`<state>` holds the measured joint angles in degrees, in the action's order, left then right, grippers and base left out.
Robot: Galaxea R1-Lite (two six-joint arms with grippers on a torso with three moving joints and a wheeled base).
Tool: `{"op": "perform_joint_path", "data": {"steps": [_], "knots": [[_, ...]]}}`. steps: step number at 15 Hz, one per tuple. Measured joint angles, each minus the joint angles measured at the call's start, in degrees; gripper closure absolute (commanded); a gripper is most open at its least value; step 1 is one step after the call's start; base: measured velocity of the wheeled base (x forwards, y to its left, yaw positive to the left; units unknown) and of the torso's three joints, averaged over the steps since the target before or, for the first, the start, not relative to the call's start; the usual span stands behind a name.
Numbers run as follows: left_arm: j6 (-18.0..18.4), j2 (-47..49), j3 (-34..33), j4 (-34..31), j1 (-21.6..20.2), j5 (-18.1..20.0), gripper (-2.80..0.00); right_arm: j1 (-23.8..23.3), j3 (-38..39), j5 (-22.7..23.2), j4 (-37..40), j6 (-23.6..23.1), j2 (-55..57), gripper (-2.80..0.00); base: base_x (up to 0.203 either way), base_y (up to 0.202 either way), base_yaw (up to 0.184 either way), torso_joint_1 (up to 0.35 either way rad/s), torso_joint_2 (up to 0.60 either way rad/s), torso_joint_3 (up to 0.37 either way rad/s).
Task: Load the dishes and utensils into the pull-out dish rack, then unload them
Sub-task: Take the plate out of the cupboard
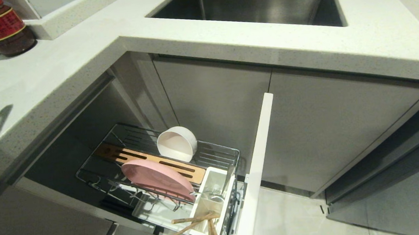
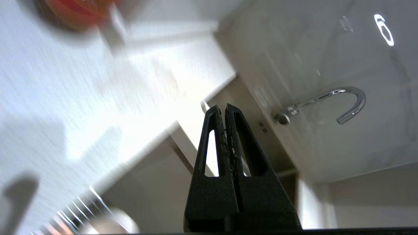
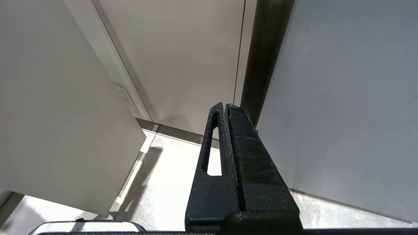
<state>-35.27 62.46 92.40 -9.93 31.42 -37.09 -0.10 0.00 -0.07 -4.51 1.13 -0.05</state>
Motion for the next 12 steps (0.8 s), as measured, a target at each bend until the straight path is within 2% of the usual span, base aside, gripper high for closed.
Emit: {"op": "perform_joint_path", "data": {"steps": [2,4,7,9,12], "knots": [[6.8,-5.5,-2.2,-0.4,-8.9,9.4,0.0,0.0,0.0,0.0,0.0,0.0,0.0,0.0,0.0,0.0,0.0,0.0,0.0,0.0],[11.3,-12.8,-7.2,-2.5,-17.1,19.5,0.0,0.0,0.0,0.0,0.0,0.0,0.0,0.0,0.0,0.0,0.0,0.0,0.0,0.0],[17.7,-24.9,-18.6,-6.7,-25.4,31.7,0.0,0.0,0.0,0.0,0.0,0.0,0.0,0.0,0.0,0.0,0.0,0.0,0.0,0.0],[23.0,-32.4,-28.8,-7.2,-28.8,37.0,0.0,0.0,0.0,0.0,0.0,0.0,0.0,0.0,0.0,0.0,0.0,0.0,0.0,0.0],[31.8,-42.4,-44.8,-4.9,-30.8,41.0,0.0,0.0,0.0,0.0,0.0,0.0,0.0,0.0,0.0,0.0,0.0,0.0,0.0,0.0]]}}
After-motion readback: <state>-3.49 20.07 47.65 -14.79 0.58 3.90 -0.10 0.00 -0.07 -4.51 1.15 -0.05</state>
